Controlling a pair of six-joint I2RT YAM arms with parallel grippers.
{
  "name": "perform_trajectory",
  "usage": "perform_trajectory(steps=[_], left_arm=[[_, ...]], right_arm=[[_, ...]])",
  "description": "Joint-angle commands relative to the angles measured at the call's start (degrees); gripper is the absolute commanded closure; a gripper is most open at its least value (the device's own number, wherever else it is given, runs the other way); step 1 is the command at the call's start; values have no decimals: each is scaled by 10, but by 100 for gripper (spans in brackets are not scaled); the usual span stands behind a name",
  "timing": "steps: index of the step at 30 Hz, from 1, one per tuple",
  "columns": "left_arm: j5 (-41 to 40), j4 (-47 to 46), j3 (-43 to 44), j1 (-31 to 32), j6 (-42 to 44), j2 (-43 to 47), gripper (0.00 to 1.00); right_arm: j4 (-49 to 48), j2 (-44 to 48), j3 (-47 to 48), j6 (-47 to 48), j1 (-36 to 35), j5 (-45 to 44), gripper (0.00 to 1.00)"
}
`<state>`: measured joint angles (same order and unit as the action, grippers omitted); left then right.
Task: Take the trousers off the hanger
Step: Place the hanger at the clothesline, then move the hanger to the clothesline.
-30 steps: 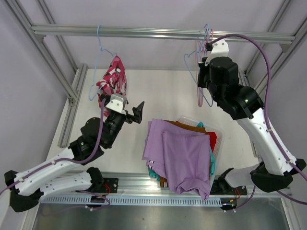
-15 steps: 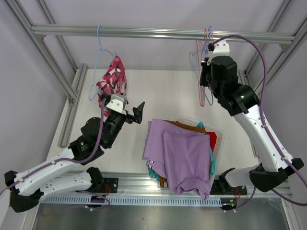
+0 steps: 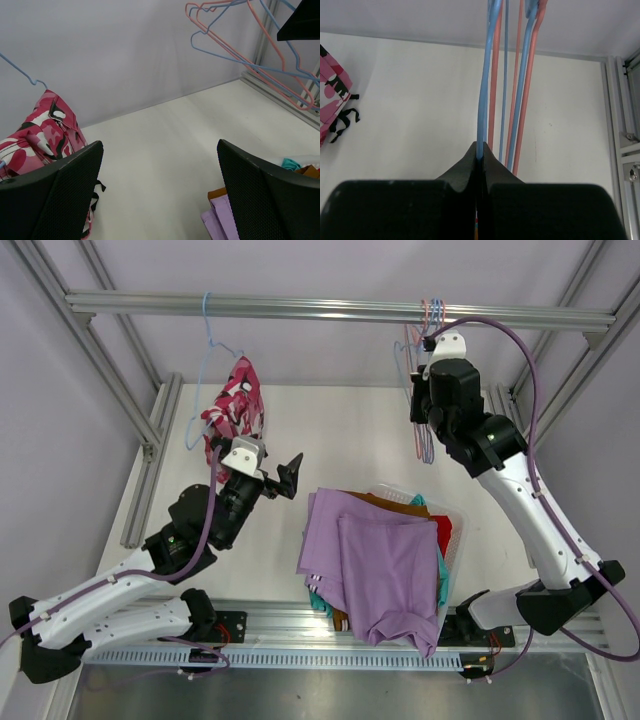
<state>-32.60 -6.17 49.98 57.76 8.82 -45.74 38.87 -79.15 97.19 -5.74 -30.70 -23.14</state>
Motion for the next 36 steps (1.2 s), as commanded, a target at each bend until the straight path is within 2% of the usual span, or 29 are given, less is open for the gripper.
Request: perform_trajectory(steps=[1, 2, 3, 6, 7, 9, 12, 19, 22, 24, 26, 29, 34, 36], left_arm=[[12, -4, 6, -5, -15, 1, 1], [12, -4, 6, -5, -16, 2, 1], [12, -4, 6, -5, -16, 2, 1], [12, -5, 6, -6, -15, 3, 1], [12, -5, 6, -6, -14, 3, 1], [13, -4, 6, -6, -16, 1, 1], [14, -3, 7, -6, -15, 2, 1], [10, -4, 7, -6, -13, 9, 1], [-9, -3, 12, -12, -22, 21, 1], [-56, -2, 19, -12, -33, 40, 1], [-82, -16, 17, -16, -28, 61, 1], [-132, -52, 4, -27, -18, 109, 1], [-211, -167, -42, -80, 21, 186, 0], [-219, -183, -48, -98, 30, 196, 0]], right_arm=[[-11, 20, -1, -5, 5, 3, 100], [-9, 21, 3, -4, 6, 5, 96], [-6, 22, 5, -5, 6, 7, 85], [12, 28, 19, -11, 6, 15, 68], [24, 29, 24, -16, 6, 22, 56], [37, 32, 41, -21, 5, 29, 46], [60, 44, 58, -27, -1, 36, 39], [103, 89, 107, -37, -50, 24, 37], [103, 98, 133, -34, -110, -9, 37], [89, 95, 143, -17, -172, -54, 34], [72, 88, 152, -8, -199, -64, 33], [41, 55, 164, 6, -223, -56, 29], [-58, -1, 148, -8, -221, 38, 26], [-110, -18, 141, -29, -214, 75, 25]])
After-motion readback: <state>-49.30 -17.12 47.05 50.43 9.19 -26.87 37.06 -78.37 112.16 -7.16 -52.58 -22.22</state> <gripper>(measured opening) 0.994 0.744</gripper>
